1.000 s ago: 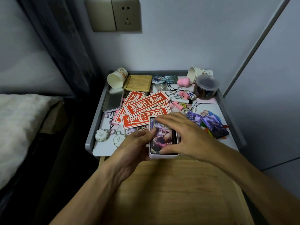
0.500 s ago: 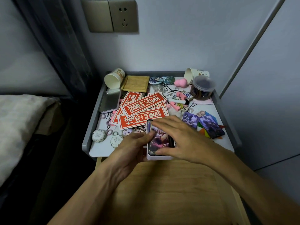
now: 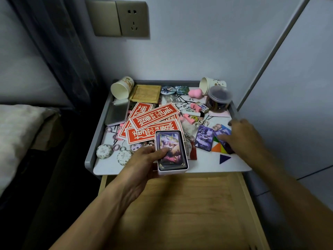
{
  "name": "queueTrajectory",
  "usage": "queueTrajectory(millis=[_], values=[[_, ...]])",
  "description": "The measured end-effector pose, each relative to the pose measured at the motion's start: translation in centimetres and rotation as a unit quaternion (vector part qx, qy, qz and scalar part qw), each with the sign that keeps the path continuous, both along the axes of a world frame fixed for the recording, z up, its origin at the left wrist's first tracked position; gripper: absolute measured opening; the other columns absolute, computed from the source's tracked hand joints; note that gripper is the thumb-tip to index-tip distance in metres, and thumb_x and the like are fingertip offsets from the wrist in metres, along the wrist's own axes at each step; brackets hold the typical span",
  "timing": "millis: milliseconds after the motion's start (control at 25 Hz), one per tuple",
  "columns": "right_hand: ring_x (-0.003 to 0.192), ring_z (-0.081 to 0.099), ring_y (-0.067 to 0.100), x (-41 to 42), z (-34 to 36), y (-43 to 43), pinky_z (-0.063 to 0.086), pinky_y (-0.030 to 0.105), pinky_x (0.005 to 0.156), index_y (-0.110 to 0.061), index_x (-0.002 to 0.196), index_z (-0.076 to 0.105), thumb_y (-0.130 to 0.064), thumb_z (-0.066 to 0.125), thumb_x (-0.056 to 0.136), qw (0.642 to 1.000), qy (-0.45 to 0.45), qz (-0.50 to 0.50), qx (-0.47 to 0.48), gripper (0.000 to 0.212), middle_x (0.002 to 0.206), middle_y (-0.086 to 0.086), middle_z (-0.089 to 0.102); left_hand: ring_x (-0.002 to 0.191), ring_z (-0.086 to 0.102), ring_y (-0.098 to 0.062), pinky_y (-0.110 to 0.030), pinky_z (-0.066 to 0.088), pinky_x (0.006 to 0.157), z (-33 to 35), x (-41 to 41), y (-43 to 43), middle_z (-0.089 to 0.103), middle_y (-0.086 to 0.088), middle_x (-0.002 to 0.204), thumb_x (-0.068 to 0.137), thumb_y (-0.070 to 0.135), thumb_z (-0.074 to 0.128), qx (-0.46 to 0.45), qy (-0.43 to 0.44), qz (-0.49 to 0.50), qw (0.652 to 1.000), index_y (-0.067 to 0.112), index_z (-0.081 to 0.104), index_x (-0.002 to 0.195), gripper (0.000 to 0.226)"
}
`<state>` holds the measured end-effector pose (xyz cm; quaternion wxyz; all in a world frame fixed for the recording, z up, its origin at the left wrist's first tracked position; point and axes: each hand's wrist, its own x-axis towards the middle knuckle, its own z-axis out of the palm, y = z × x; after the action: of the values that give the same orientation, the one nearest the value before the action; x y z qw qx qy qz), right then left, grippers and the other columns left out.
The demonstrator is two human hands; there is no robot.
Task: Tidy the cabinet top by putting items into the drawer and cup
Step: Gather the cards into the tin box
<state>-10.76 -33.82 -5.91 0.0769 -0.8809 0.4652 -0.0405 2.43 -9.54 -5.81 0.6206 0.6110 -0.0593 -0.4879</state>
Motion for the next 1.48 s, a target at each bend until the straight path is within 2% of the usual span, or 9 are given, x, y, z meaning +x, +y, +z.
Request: queueTrajectory(millis=[80, 320, 480, 560, 640, 880, 1080, 1360, 1480], values=[[0.095, 0.056, 0.026, -0.1, -1.3, -0.7, 0.049, 0.034, 0.071, -0.009, 0.122, 0.055, -0.050, 0.070, 0.082, 0.997, 0.072, -0.019, 0.029, 0.059, 0.116, 0.015, 0.058, 0.093, 0.068, -0.033, -0.056, 0.047, 0.097, 0.0, 0.0, 0.0, 0.074, -0.018, 0.103, 0.089, 0.016, 0.064, -0.002, 0.005, 0.001, 1.000, 0.001, 0.067, 0.108, 0.024], [0.081, 0.051, 0.020, 1.1, -1.7, -1.0, 0.041, 0.030, 0.065, -0.005, 0.114, 0.058, -0.036, 0.068, 0.088, 0.999, 0.022, -0.027, 0.011, 0.042, 0.104, 0.013, 0.058, 0.094, 0.069, -0.031, -0.054, 0.050, 0.097, 0.1, 0.0, -0.1, 0.074, -0.017, 0.104, 0.090, 0.017, 0.063, -0.007, 0.009, 0.000, 1.000, 0.001, 0.065, 0.113, 0.028], [0.090, 0.059, 0.026, 1.4, -0.7, -1.0, 0.049, 0.033, 0.073, -0.003, 0.114, 0.062, -0.015, 0.069, 0.088, 0.992, -0.102, -0.029, 0.065, 0.030, 0.108, 0.015, 0.065, 0.089, 0.071, -0.028, -0.050, 0.052, 0.093, 0.0, 0.2, -0.1, 0.074, -0.015, 0.102, 0.090, 0.016, 0.063, -0.009, 0.014, 0.012, 1.000, 0.001, 0.065, 0.111, 0.026], [0.096, 0.062, 0.027, 1.8, 0.1, -0.5, 0.053, 0.039, 0.085, -0.006, 0.123, 0.059, -0.015, 0.073, 0.084, 0.970, -0.178, -0.034, 0.160, 0.043, 0.114, 0.014, 0.066, 0.089, 0.072, -0.028, -0.050, 0.053, 0.093, 0.0, 0.3, -0.1, 0.075, -0.015, 0.101, 0.091, 0.016, 0.063, -0.013, 0.020, 0.018, 1.000, 0.001, 0.065, 0.111, 0.025], [0.100, 0.058, 0.025, 2.3, -0.1, 0.5, 0.050, 0.035, 0.087, -0.007, 0.131, 0.053, -0.020, 0.076, 0.082, 0.968, -0.157, -0.020, 0.195, 0.055, 0.124, 0.014, 0.061, 0.088, 0.072, -0.027, -0.051, 0.053, 0.093, 0.0, 0.3, -0.1, 0.075, -0.015, 0.100, 0.091, 0.016, 0.063, -0.013, 0.020, 0.022, 0.999, 0.001, 0.065, 0.111, 0.025], [0.094, 0.050, 0.021, 3.7, -2.1, 1.9, 0.038, 0.030, 0.067, -0.013, 0.128, 0.045, -0.053, 0.081, 0.069, 0.992, -0.033, -0.008, 0.123, 0.080, 0.121, 0.012, 0.051, 0.092, 0.072, -0.029, -0.051, 0.053, 0.094, 0.1, 0.3, 0.0, 0.075, -0.015, 0.101, 0.091, 0.015, 0.063, -0.013, 0.024, 0.031, 0.999, 0.001, 0.065, 0.111, 0.025], [0.105, 0.059, 0.031, 4.3, -2.8, 1.7, 0.052, 0.037, 0.073, -0.015, 0.132, 0.041, -0.046, 0.087, 0.065, 0.990, -0.065, -0.023, 0.120, 0.087, 0.122, 0.012, 0.058, 0.092, 0.072, -0.028, -0.050, 0.053, 0.094, 0.0, 0.5, 0.0, 0.075, -0.014, 0.102, 0.091, 0.016, 0.063, -0.011, 0.020, 0.030, 0.999, 0.001, 0.065, 0.113, 0.026], [0.103, 0.063, 0.029, 3.8, -1.0, 1.3, 0.054, 0.038, 0.078, -0.016, 0.132, 0.046, -0.030, 0.069, 0.088, 0.985, -0.134, -0.074, 0.075, 0.052, 0.123, 0.011, 0.064, 0.096, 0.071, -0.030, -0.052, 0.051, 0.096, 0.0, 0.5, 0.0, 0.075, -0.014, 0.101, 0.092, 0.017, 0.062, -0.008, 0.015, 0.034, 0.999, 0.002, 0.065, 0.112, 0.025], [0.100, 0.065, 0.024, 2.7, 1.3, 1.8, 0.054, 0.030, 0.073, -0.014, 0.131, 0.050, -0.027, 0.063, 0.093, 0.974, -0.207, -0.075, 0.058, 0.043, 0.121, 0.007, 0.065, 0.101, 0.069, -0.034, -0.056, 0.048, 0.099, 0.1, 0.4, -0.1, 0.074, -0.015, 0.104, 0.092, 0.016, 0.062, -0.016, 0.014, 0.039, 0.999, 0.001, 0.065, 0.112, 0.025]])
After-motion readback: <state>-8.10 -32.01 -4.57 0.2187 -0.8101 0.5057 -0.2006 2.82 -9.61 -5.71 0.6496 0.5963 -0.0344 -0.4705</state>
